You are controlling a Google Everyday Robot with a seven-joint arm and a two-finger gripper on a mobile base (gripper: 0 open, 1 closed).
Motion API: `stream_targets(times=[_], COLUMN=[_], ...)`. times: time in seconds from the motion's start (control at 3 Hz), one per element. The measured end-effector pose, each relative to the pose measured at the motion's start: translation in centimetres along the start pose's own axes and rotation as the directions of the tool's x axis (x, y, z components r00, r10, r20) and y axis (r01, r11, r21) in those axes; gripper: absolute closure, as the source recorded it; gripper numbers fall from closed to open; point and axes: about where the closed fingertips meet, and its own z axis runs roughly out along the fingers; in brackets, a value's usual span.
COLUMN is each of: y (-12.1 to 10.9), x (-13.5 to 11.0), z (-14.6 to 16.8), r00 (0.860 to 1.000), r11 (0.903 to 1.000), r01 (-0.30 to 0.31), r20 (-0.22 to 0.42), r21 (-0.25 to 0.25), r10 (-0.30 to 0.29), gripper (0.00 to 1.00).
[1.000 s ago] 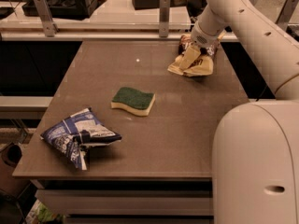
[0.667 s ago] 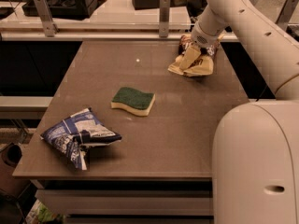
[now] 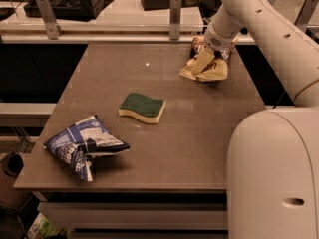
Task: Pick brown chip bag
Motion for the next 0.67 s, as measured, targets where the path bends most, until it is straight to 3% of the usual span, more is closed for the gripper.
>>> stream_targets(times=[0.67], y=[0.03], x=[-0.11], z=[-0.24], r00=[1.0], r11=[1.0], r01=[0.003], r20=[0.004], r21=[0.001], r10=[-0.003], gripper=[1.0])
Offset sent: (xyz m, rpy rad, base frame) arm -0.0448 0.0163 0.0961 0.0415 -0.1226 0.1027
